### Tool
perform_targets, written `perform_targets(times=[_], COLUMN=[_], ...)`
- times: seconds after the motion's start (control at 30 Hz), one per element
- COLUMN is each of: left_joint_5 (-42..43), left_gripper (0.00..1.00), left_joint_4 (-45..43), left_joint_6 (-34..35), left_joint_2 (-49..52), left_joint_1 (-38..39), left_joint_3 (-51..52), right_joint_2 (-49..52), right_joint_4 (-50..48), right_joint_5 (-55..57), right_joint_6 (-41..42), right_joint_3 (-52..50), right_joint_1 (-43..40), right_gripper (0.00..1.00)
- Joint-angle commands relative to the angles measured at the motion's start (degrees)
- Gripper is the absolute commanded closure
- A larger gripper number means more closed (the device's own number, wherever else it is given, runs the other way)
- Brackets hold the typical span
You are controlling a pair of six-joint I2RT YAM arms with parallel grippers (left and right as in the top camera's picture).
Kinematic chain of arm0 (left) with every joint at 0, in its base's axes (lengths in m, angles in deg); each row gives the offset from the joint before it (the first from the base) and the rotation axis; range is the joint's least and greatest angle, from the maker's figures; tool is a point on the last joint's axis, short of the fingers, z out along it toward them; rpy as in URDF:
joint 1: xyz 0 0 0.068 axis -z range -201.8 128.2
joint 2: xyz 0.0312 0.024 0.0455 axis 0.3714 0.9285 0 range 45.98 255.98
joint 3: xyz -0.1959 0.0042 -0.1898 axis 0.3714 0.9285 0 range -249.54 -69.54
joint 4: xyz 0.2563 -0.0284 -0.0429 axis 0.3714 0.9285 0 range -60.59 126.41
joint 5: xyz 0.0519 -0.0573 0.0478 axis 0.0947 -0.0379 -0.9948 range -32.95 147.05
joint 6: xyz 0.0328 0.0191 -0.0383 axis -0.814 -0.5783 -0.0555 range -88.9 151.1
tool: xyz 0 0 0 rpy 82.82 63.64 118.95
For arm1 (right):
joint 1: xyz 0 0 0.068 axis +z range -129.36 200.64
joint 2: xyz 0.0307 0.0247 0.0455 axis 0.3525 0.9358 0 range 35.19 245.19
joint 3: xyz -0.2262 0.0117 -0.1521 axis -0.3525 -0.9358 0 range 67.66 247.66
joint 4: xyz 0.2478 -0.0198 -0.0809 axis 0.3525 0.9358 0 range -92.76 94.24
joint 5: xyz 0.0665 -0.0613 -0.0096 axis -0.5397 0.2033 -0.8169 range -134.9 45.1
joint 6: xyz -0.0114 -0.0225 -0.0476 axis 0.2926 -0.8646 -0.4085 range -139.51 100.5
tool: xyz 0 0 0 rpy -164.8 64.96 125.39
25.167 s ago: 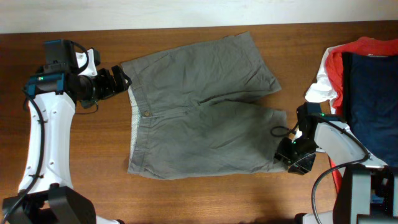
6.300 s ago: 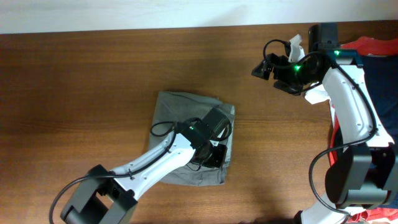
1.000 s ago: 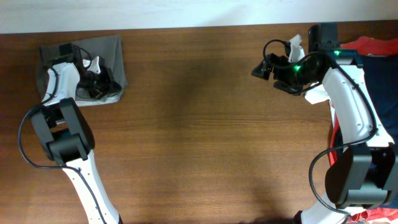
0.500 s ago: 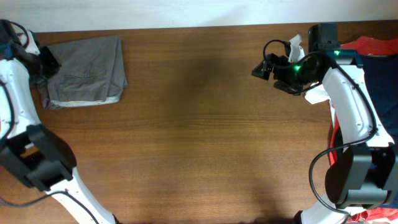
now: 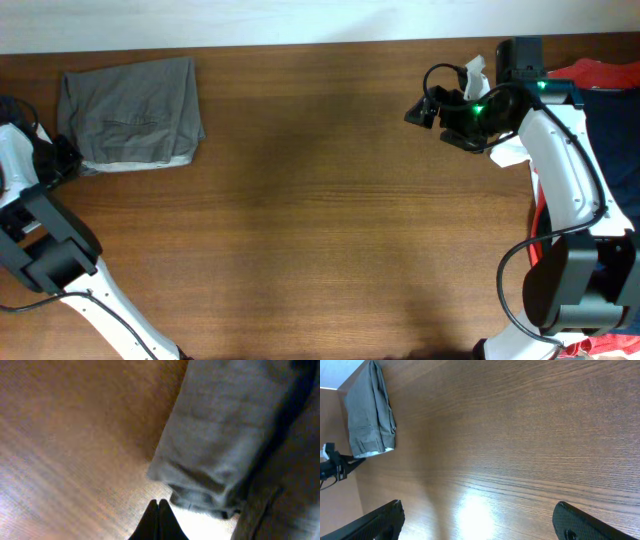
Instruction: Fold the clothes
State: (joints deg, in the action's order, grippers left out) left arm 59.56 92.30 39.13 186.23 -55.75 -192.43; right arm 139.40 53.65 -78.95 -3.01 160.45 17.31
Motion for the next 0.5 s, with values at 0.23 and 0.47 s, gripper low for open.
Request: perform_targets(times=[0.23, 0.47], left_joint_5=[11.0, 0.7], left_gripper=[1.00, 0.99], left_joint_4=[-1.9, -2.7], left_joint_6=[1.5, 1.8], left_joint_2=[-6.4, 0.5], left_joint_1=[4.9, 3.7], left_joint_3=[-0.9, -0.9], right_joint_2=[0.4, 0.4], right_joint_4=[0.0, 0.0], right_joint_5=[0.3, 0.3], right_joint_6=[-0.2, -0.2], right_joint_3=[0.1, 0.1], right_joint_1=[-0.1, -0.1], right_gripper=[0.01, 0.02])
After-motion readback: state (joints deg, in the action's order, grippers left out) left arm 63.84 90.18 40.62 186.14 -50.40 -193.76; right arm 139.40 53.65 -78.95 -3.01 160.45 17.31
